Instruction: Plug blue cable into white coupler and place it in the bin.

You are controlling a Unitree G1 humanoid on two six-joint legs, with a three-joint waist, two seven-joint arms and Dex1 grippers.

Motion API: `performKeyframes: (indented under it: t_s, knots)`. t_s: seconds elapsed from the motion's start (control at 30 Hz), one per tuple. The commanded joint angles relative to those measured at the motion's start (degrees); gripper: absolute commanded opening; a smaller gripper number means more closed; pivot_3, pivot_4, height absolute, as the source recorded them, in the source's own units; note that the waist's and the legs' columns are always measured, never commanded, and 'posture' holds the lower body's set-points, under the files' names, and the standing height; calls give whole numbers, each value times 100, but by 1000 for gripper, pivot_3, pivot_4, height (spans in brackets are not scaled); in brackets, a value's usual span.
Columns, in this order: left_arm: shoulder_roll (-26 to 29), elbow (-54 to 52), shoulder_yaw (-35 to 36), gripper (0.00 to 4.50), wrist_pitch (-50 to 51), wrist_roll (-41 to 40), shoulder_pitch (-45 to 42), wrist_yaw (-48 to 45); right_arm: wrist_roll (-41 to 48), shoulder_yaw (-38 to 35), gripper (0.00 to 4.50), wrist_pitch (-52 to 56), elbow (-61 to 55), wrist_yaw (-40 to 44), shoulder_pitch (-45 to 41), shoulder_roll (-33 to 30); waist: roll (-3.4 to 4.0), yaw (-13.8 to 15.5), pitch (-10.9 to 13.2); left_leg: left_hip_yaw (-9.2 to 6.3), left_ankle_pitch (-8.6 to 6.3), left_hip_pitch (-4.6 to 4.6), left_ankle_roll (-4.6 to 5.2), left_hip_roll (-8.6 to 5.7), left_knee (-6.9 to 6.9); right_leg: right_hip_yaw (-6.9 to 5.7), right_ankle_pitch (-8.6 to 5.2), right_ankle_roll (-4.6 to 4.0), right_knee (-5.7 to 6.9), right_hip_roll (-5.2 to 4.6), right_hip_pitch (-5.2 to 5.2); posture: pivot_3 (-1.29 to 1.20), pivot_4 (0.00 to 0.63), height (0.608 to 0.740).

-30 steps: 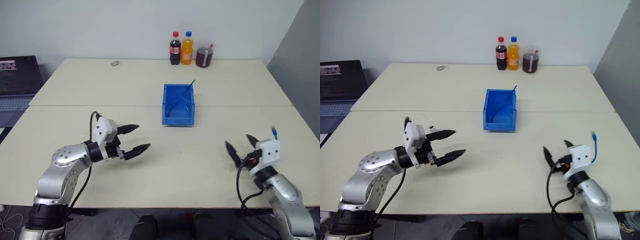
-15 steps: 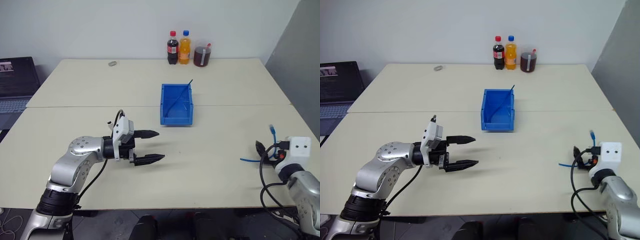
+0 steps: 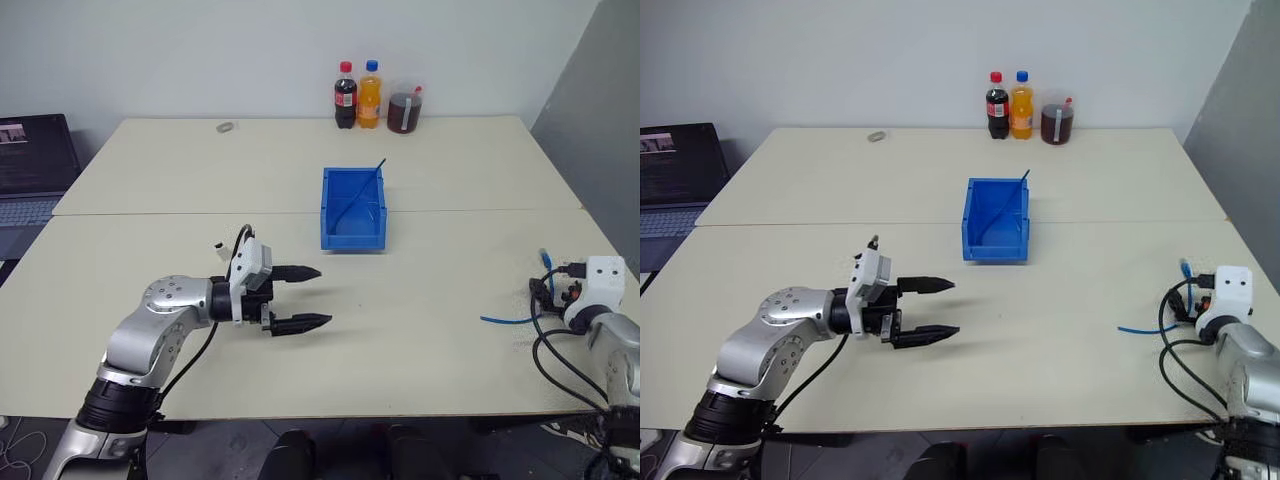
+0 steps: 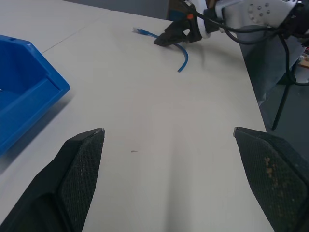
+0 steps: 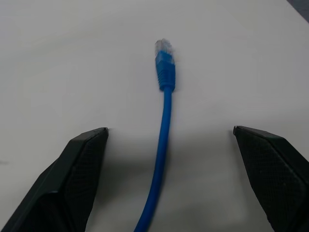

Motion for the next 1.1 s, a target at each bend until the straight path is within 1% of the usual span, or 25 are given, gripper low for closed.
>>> performKeyframes:
  t_s: [0.03,0.07,0.33,0.4,0.47,0.5,0.57,0.67,0.8,0.87,0.93,1.0,1.07,1.1]
  knots:
    - [-5,-126,33,4500,-103,-12,-9,-43,-2,-44,3742,-81,557,183,-204,-122,-2,1,0,2,0,0,0,0,1,3,1,1,0,0,1,0,150,740]
    - [1,-130,38,4500,-106,-14,-2,-37,-16,-26,3422,-97,641,235,-248,-155,-2,1,1,5,0,2,0,0,1,6,2,3,0,0,1,0,150,740]
    - [27,-175,90,4500,-101,-31,75,10,-174,226,1715,-412,803,598,-320,-346,-7,9,3,32,-1,8,1,-1,13,38,13,23,-3,0,1,0,150,740]
    - [25,-199,103,4500,-104,-35,108,29,-154,207,1089,-455,787,642,-287,-354,-8,9,3,38,0,9,1,-2,15,45,15,27,-3,0,1,0,150,740]
    - [30,-206,110,4500,-112,-29,128,36,-105,155,736,-499,764,697,-260,-375,-8,10,3,41,0,10,1,-2,15,49,17,29,-3,0,0,0,150,740]
    - [33,-212,114,4500,-113,-27,139,38,-74,121,373,-529,721,746,-244,-393,-8,11,3,42,0,10,1,-2,15,50,17,29,-3,-1,0,0,150,740]
    - [39,-228,122,4500,-112,-26,162,44,-43,99,17,-618,637,888,-204,-458,-9,18,4,41,0,8,2,-2,15,50,17,29,-4,-1,-2,0,150,740]
    - [52,-232,152,4500,-57,-32,189,98,-29,212,17,-892,388,1367,-103,-677,-8,18,4,42,-1,8,2,-3,14,51,17,29,-4,-2,-2,0,150,740]
    - [122,-242,239,4500,20,-70,256,143,101,570,17,-1473,-405,2659,179,-1148,5,-7,14,53,-2,7,4,-2,13,60,17,29,-4,-1,-9,0,150,740]
    - [239,-294,357,4500,50,-52,466,193,83,1055,17,-1735,-1174,3431,308,-1479,6,-46,17,58,-2,9,4,4,12,63,16,30,-4,2,-10,0,150,740]
    - [313,-331,440,4500,58,-28,636,239,56,1390,17,-1876,-1617,3821,309,-1626,7,-128,19,61,-3,14,5,12,10,66,16,30,-4,7,-11,0,150,740]
    - [414,-345,518,4500,8,38,880,287,8,1888,17,-1882,-2021,4076,78,-1602,-9,-143,29,61,-3,17,5,26,8,63,15,32,-6,17,-9,0,150,740]
    - [498,-302,601,4500,-49,129,1129,349,-353,2652,17,-2121,-2162,4271,-362,-1359,-19,-146,39,61,-3,15,4,67,10,61,15,32,-6,24,-11,0,150,740]
    - [516,-286,622,4500,-63,158,1187,371,-470,2878,17,-2189,-2157,4306,-510,-1262,-28,-148,53,69,-3,19,4,71,11,66,15,32,-6,27,-11,0,150,740]
